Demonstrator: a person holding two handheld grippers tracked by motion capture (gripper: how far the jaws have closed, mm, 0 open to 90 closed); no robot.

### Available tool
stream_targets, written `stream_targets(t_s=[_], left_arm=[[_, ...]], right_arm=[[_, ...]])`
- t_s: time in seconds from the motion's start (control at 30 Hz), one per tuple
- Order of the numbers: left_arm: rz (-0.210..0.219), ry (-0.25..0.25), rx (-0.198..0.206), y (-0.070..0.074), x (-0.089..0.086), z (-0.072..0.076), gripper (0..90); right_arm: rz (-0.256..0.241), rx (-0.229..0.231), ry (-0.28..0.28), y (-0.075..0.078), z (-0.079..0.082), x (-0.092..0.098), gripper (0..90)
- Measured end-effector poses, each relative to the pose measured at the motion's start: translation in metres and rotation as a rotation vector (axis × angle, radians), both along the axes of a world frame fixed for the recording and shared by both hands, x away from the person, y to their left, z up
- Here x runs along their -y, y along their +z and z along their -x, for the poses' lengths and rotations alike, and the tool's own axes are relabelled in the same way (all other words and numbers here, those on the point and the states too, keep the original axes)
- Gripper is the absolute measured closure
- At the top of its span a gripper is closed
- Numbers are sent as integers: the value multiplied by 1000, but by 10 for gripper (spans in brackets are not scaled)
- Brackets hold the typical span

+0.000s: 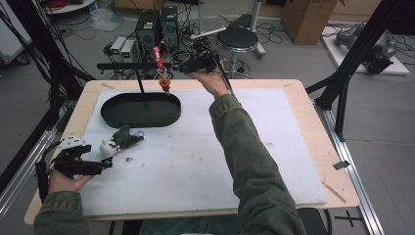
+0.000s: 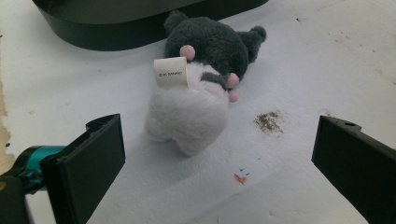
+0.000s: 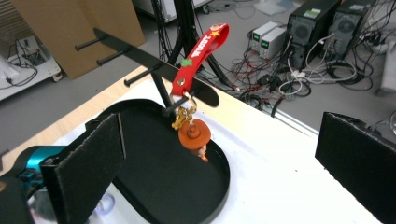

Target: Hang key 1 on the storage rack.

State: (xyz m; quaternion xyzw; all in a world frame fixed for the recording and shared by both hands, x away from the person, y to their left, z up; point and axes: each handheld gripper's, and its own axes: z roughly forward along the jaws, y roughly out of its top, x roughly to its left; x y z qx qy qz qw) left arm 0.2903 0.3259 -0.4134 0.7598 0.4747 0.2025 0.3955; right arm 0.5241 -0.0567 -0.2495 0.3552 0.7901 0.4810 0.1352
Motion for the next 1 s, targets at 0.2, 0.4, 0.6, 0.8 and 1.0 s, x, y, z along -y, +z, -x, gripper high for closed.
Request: stream_targets(t_s=[0.2, 0.4, 0.6, 0.8, 1.0], left_arm=[[1, 5, 2, 0, 0, 1, 30], [-4, 2, -1, 0, 0, 1, 30], [-7, 2, -5, 0, 2, 1, 30], [-9, 1, -2, 0, 4, 1, 30], [-8, 4, -2, 0, 4, 1, 30]], right_arm=[[3, 12, 17, -4, 14, 17, 8], [30, -5, 30, -9, 30, 27, 8], [47, -1, 46, -16, 44, 33, 8], [65, 1, 34, -25, 55, 47, 8], [80, -12, 1, -35, 64, 66, 8]])
